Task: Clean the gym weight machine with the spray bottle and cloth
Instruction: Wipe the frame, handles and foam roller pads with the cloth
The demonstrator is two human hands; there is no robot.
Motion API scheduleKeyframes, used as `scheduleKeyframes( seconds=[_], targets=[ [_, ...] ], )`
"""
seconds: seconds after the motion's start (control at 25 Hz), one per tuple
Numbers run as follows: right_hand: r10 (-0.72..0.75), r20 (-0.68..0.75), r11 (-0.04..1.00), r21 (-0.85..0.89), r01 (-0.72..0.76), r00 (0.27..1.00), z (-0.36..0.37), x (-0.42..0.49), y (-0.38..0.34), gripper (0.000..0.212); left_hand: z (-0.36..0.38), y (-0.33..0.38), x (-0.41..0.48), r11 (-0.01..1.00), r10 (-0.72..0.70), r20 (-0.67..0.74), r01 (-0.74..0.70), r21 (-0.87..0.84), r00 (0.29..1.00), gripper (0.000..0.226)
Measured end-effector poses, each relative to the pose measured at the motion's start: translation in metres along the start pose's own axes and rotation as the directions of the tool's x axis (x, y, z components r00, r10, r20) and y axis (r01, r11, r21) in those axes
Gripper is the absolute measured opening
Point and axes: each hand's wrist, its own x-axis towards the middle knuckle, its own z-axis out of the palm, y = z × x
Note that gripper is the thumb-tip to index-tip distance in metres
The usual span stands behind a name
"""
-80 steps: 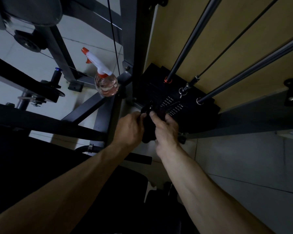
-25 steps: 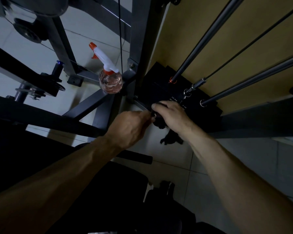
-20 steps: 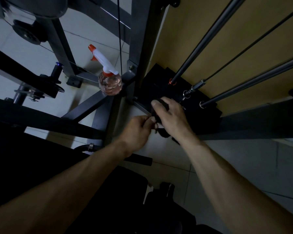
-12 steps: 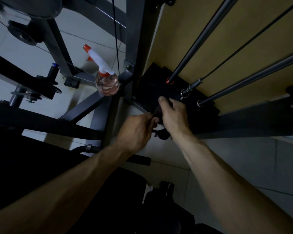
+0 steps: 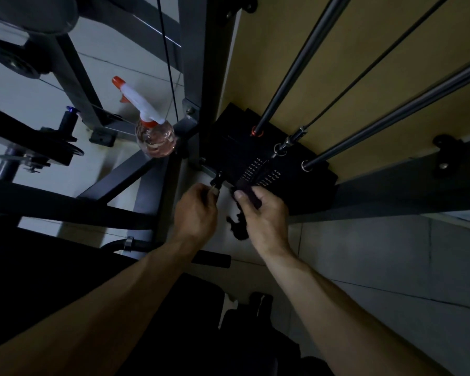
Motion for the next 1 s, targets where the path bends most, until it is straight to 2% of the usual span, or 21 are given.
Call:
scheduleKeyframes(
  seconds=[0.04, 0.08, 0.16, 0.2, 0.24, 0.28, 0.32, 0.44, 0.56, 0.64, 0.76, 0.84, 0.88, 0.96, 1.0],
  targets=[
    [0.084, -0.034, 0.996, 0.004, -0.084, 0.996, -0.005, -0.002, 0.002, 0.022, -0.002, 0.0, 0.001, 0.999, -0.025, 0.02, 0.026, -0.025, 0.999, 0.018],
    [0.243, -0.066, 0.969, 0.062, -0.239, 0.968, -0.009, 0.0, 0.004, 0.029, -0.002, 0.001, 0.002, 0.995, -0.054, 0.05, 0.058, -0.076, 0.997, 0.022],
    [0.588, 0.028, 0.783, 0.232, -0.578, 0.808, -0.01, 0.006, -0.003, 0.039, -0.002, 0.006, 0.003, 0.954, -0.167, 0.157, 0.199, -0.222, 0.973, 0.031],
    [0.676, 0.111, 0.682, 0.278, -0.676, 0.728, -0.008, 0.008, -0.01, 0.038, -0.002, 0.007, 0.004, 0.925, -0.215, 0.236, 0.275, -0.261, 0.948, 0.033],
    [0.707, 0.176, 0.624, 0.301, -0.721, 0.685, -0.005, 0.012, -0.017, 0.033, -0.003, 0.007, 0.003, 0.915, -0.227, 0.316, 0.313, -0.256, 0.921, 0.033],
    [0.707, 0.206, 0.606, 0.315, -0.73, 0.676, -0.002, 0.015, -0.022, 0.026, -0.003, 0.007, 0.002, 0.921, -0.217, 0.376, 0.316, -0.227, 0.901, 0.033],
    [0.698, 0.226, 0.607, 0.317, -0.728, 0.68, 0.001, 0.017, -0.025, 0.022, -0.005, 0.007, 0.003, 0.93, -0.205, 0.403, 0.306, -0.205, 0.892, 0.033],
    [0.595, 0.259, 0.734, 0.21, -0.646, 0.761, 0.003, 0.015, -0.032, 0.026, -0.013, 0.008, 0.013, 0.962, -0.168, 0.404, 0.238, -0.131, 0.899, 0.025],
    [0.488, 0.226, 0.819, 0.216, -0.531, 0.843, 0.003, 0.007, -0.045, 0.026, -0.013, 0.0, 0.019, 0.989, -0.044, 0.337, -0.007, 0.147, 0.94, 0.012],
    [0.432, 0.171, 0.879, 0.141, -0.456, 0.885, 0.007, 0.006, -0.046, 0.029, -0.008, -0.008, 0.021, 0.948, 0.085, 0.269, -0.161, 0.276, 0.959, 0.009],
    [0.255, 0.202, 0.961, -0.163, -0.224, 0.946, 0.012, 0.003, -0.044, 0.03, -0.004, -0.015, 0.025, 0.795, 0.235, 0.217, -0.315, 0.518, 0.948, 0.017],
    [0.168, 0.209, 0.959, -0.262, -0.11, 0.963, 0.01, 0.002, -0.041, 0.034, -0.001, -0.018, 0.026, 0.687, 0.239, 0.243, -0.341, 0.642, 0.94, 0.026],
    [0.125, 0.178, 0.944, -0.324, -0.062, 0.976, 0.004, 0.004, -0.039, 0.043, -0.002, -0.018, 0.024, 0.639, 0.229, 0.273, -0.356, 0.682, 0.934, 0.028],
    [0.046, 0.096, 0.829, -0.56, 0.015, 0.994, -0.018, 0.013, -0.032, 0.06, -0.004, -0.016, 0.022, 0.571, 0.241, 0.338, -0.415, 0.709, 0.91, 0.028],
    [0.024, 0.081, 0.732, -0.68, 0.037, 0.996, -0.03, 0.019, -0.026, 0.06, -0.008, -0.015, 0.023, 0.55, 0.259, 0.369, -0.45, 0.703, 0.893, 0.027]
  ],
)
